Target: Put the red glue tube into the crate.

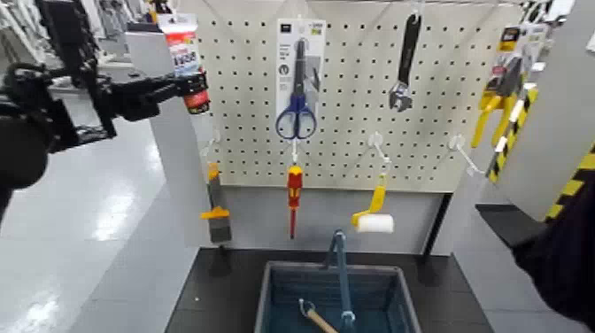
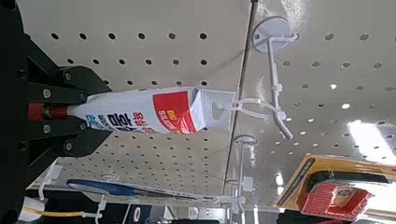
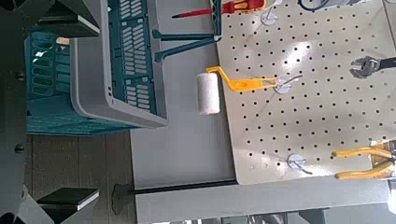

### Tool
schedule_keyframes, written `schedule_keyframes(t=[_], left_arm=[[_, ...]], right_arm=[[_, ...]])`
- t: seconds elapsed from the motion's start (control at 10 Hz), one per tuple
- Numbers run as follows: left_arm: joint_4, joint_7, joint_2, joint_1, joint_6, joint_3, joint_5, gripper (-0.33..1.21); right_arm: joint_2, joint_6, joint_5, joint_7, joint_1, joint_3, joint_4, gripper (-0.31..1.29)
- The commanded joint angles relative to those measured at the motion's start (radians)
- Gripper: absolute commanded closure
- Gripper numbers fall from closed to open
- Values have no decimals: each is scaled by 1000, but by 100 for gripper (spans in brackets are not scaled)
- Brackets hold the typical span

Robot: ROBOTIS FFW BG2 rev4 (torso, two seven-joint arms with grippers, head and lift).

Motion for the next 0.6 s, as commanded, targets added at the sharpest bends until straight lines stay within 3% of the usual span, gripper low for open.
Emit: schedule_keyframes(t=[0.1, 0.3, 0.6], left_arm=[[-91, 20, -6, -5, 19, -6, 20, 117], [-207, 66, -17, 3, 75, -23, 80, 117], [-282, 119, -38, -3, 114, -82, 153, 117]], right_arm=[[132, 0, 0, 0, 0, 2, 0, 10], [137, 0, 0, 0, 2, 0, 2, 10], [135, 0, 0, 0, 2, 3, 3, 10]])
